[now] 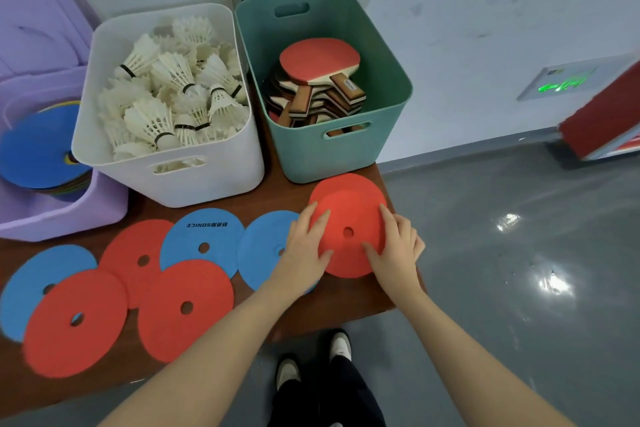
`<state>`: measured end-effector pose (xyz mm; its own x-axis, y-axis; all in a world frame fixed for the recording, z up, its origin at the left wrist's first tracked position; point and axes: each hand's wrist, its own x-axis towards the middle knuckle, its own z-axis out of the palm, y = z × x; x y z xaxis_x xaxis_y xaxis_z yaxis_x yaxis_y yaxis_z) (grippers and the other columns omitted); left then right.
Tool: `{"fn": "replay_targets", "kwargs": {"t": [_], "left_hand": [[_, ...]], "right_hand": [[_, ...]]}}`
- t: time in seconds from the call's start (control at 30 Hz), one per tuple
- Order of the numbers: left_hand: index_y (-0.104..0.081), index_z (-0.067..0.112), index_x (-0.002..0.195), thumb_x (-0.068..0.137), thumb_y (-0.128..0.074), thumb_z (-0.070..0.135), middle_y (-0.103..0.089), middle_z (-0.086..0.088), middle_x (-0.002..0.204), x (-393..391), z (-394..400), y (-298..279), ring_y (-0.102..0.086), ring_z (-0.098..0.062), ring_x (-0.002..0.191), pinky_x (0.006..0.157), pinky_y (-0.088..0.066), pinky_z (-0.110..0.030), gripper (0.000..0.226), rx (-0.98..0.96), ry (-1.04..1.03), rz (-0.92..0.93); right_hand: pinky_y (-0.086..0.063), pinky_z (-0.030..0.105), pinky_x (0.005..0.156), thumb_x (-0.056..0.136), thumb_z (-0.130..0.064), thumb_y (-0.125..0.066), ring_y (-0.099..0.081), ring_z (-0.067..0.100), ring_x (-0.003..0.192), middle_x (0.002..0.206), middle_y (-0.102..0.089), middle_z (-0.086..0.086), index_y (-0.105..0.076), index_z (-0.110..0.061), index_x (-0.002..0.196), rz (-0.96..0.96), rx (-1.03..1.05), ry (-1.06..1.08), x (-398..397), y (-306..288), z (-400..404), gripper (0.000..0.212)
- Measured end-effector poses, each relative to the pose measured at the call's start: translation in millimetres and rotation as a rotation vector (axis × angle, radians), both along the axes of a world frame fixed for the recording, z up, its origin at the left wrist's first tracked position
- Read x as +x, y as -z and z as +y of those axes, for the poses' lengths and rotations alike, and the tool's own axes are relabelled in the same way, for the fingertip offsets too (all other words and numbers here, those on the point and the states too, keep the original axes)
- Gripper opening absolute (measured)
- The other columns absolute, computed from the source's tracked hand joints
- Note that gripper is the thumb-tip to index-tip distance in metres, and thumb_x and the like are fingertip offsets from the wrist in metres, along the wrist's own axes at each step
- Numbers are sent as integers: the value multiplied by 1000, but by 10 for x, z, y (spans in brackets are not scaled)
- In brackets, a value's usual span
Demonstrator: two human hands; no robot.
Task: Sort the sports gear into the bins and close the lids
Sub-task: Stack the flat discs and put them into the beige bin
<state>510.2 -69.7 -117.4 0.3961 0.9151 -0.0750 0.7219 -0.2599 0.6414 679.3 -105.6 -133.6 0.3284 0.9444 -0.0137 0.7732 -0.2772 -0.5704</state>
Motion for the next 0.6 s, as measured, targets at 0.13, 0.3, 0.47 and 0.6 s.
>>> {"fn": "replay_targets", "kwargs": {"t": [0.13,0.3,0.47,0.6], "left_hand": [[-16,14,148,87,-62,24,-6,-9,155,112,431,-33,-19,-30,135,111,-21,-38,77,-41,-41,130],[-1,14,148,87,-55,46,-5,-14,155,257,574,109,-9,-33,140,114,-13,-41,87,-161,-130,369],[-8,21,149,88,-54,45,-4,-6,156,328,517,131,-5,-29,141,113,-11,-42,79,-155,-53,352],[-17,24,147,88,-56,41,-11,-5,152,430,514,103,-11,-26,138,114,-16,-41,73,-179,-16,255]], "right_hand": [[-13,37,104,85,-29,-62,-30,24,126,140,-35,5,-23,-19,146,-36,-84,-26,135,-31,447,74],[-16,43,108,83,-49,-59,-24,29,134,146,-27,9,-21,-15,146,-78,-270,8,227,82,676,81],[-17,42,106,85,-39,-60,-29,27,130,142,-34,7,-25,-16,145,37,-246,37,285,113,616,73],[-17,41,106,86,-32,-58,-31,27,128,139,-35,8,-26,-15,144,94,-254,87,333,97,537,68]]}}
